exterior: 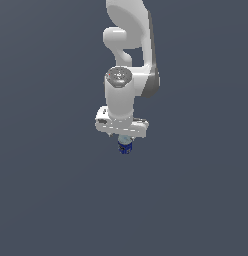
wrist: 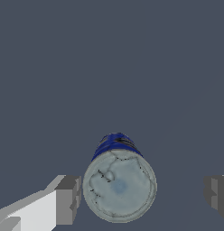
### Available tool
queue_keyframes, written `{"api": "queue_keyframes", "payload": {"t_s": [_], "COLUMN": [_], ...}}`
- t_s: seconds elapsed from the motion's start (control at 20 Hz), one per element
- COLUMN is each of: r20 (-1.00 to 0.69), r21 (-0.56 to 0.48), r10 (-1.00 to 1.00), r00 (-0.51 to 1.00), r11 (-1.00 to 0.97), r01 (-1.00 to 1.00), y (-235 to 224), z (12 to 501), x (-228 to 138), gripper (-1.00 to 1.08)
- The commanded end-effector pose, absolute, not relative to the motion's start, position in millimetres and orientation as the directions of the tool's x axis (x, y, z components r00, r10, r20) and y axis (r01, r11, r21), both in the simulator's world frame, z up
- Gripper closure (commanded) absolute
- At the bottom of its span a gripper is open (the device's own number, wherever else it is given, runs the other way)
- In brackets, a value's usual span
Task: Pick up the object and move it to a goal position.
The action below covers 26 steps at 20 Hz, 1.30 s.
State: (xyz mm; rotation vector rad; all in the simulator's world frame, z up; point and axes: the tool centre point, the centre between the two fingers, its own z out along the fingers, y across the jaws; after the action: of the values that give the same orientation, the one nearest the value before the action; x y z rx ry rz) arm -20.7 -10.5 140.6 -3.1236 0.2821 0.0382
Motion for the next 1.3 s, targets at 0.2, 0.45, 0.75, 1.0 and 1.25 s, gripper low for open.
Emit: {"api": "queue_keyframes", "payload": {"t_s": [0.2, 0.45, 0.75, 1.0, 1.25], "r20": [-0.011, -0.004, 0.0, -0.001, 0.0], "r21": [0.0, 0.0, 0.0, 0.0, 0.0], "r10": [-0.28, -0.333, -0.359, -0.355, -0.357], "r00": [0.96, 0.943, 0.934, 0.935, 0.934], "r11": [-0.96, -0.943, -0.934, -0.935, -0.934], "r01": [-0.28, -0.333, -0.359, -0.355, -0.357], "y": [-1.0, 3.7, 6.1, 6.1, 5.9], "z": [131.3, 126.6, 124.3, 121.5, 103.2], "x": [-31.8, -37.8, -41.0, -40.8, -41.6], "gripper": [-0.92, -0.92, -0.92, -0.92, -0.92]}}
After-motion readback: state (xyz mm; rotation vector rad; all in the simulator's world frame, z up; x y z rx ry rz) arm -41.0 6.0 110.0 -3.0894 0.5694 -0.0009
